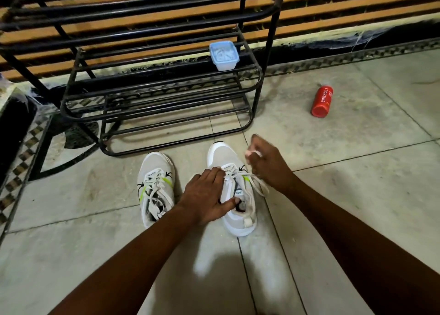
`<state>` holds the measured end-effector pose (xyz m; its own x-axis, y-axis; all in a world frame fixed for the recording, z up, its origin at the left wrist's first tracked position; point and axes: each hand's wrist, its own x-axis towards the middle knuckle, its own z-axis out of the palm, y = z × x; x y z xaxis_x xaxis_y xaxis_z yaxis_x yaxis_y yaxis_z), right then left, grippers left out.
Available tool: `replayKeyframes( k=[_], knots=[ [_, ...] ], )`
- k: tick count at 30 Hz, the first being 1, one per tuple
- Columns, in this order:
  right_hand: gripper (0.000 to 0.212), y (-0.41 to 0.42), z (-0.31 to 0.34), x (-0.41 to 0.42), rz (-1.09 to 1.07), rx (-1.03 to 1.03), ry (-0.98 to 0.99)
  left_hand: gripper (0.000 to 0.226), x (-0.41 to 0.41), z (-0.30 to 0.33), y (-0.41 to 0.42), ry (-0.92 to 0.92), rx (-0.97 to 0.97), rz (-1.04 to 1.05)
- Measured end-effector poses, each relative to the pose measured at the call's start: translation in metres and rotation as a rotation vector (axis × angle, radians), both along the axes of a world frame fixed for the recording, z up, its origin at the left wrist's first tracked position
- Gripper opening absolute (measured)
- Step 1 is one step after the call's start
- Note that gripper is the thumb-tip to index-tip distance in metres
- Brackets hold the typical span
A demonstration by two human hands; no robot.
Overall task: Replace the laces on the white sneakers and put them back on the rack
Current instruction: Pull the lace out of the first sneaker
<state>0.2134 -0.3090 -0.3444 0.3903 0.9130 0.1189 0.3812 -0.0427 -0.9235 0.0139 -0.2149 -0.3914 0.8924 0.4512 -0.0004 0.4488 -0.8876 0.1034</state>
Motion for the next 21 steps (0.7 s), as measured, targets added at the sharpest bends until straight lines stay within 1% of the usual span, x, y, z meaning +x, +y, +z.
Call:
replayKeyframes(
  k=[1, 2, 4, 6, 7, 10, 12, 15, 16, 18, 21],
  knots=[
    [0.019, 0.003, 0.002, 0.002, 0.107, -0.027, -0.253, 0.090, 0.000, 0.000, 0.000, 0.002, -0.025, 0.014],
    [0.016, 0.005, 0.005, 0.001, 0.212, -0.049, -0.429, 0.091, 0.000, 0.001, -0.001, 0.004, -0.054, 0.029],
    [0.020, 0.007, 0.009, -0.005, 0.396, -0.094, -0.620, 0.094, -0.001, 0.005, -0.002, 0.016, -0.110, 0.057],
    [0.027, 0.008, 0.010, -0.009, 0.464, -0.144, -0.768, 0.094, 0.000, 0.010, -0.005, 0.023, -0.163, 0.106],
    [0.025, 0.008, 0.011, -0.008, 0.455, -0.173, -0.774, 0.090, 0.001, 0.012, -0.006, 0.019, -0.180, 0.140],
    [0.015, 0.002, 0.010, -0.004, 0.381, -0.239, -0.675, 0.069, 0.008, 0.021, -0.011, -0.002, -0.162, 0.214],
    [0.011, 0.000, 0.008, -0.006, 0.380, -0.247, -0.722, 0.064, 0.011, 0.024, -0.013, -0.008, -0.137, 0.201],
    [0.015, 0.001, 0.003, -0.012, 0.424, -0.232, -0.824, 0.058, 0.011, 0.025, -0.014, 0.000, -0.111, 0.168],
    [0.014, 0.001, 0.003, -0.012, 0.408, -0.227, -0.820, 0.056, 0.010, 0.025, -0.014, 0.004, -0.103, 0.162],
    [0.012, 0.001, -0.001, -0.006, 0.294, -0.220, -0.739, 0.052, 0.007, 0.025, -0.017, 0.017, -0.083, 0.153],
    [0.015, -0.004, -0.012, 0.013, 0.013, -0.152, -0.569, 0.045, 0.008, 0.025, -0.017, 0.066, -0.103, 0.165]
  ],
)
